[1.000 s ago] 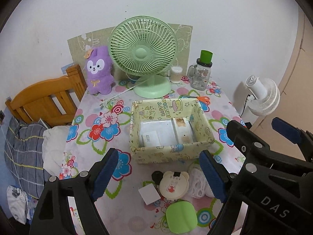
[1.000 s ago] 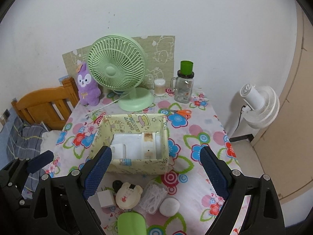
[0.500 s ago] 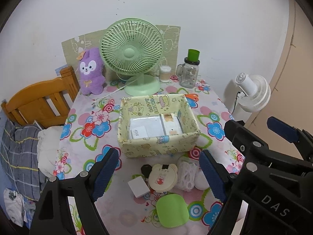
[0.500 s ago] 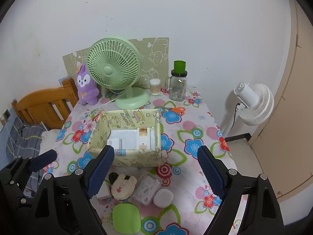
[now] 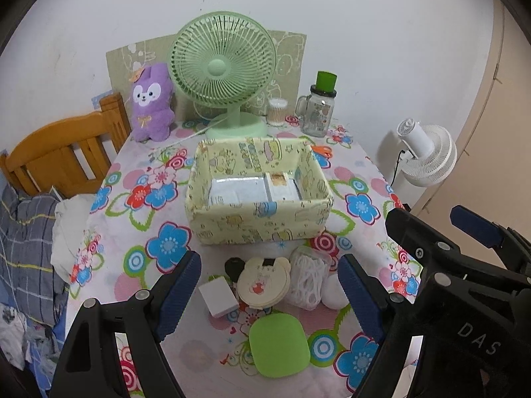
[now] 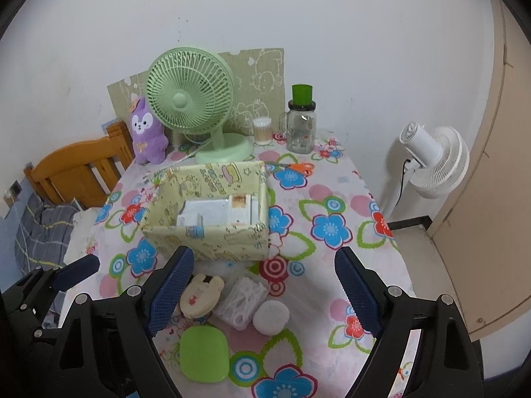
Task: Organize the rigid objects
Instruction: 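Lift both tools out of the fabric box and back away, then grasp the green lid with the left tool while the right tool grasps the white round case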
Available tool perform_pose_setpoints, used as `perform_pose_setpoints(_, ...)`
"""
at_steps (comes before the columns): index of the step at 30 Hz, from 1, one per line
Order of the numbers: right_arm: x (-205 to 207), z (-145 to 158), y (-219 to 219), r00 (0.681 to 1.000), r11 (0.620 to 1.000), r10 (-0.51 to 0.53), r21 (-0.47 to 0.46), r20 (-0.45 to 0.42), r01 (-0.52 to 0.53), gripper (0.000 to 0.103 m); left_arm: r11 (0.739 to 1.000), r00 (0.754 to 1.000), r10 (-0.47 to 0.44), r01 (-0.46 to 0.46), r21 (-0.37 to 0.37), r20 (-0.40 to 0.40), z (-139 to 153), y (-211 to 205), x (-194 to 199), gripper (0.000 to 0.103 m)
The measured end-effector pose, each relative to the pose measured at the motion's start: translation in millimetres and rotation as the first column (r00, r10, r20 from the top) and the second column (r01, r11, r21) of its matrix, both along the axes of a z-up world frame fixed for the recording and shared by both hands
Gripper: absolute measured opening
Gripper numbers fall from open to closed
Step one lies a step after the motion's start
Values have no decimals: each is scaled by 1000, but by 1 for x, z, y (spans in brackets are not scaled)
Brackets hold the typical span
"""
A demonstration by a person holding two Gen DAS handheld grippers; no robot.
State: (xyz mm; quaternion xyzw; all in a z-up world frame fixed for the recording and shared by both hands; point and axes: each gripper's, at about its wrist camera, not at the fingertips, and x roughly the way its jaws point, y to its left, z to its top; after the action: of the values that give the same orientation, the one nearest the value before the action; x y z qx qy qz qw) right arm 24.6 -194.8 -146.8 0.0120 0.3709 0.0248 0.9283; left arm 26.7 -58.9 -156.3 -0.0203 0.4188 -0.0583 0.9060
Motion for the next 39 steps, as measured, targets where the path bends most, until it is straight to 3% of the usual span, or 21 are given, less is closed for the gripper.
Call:
perform_pose_setpoints(7, -7, -26, -8, 999, 1000, 3, 26, -45, -2, 89, 1000, 999, -6, 6, -3, -45, -24, -6, -6, 86)
perform_pose_setpoints(11, -10, -38, -11, 998, 999, 8, 41, -58, -5, 89, 999, 999, 33, -33, 20, -13, -31, -8, -15, 86)
perform_pose_setpoints(21, -17, -75, -16, 994, 997, 14, 78, -109, -6, 89, 999, 998, 44, -42, 31, -46, -60, -12, -25, 86)
perform_pose_setpoints(39, -15, -138, -11, 981, 998, 50, 36, -187, -44, 89, 996, 990, 79, -74, 47, -117, -122, -11, -31, 86)
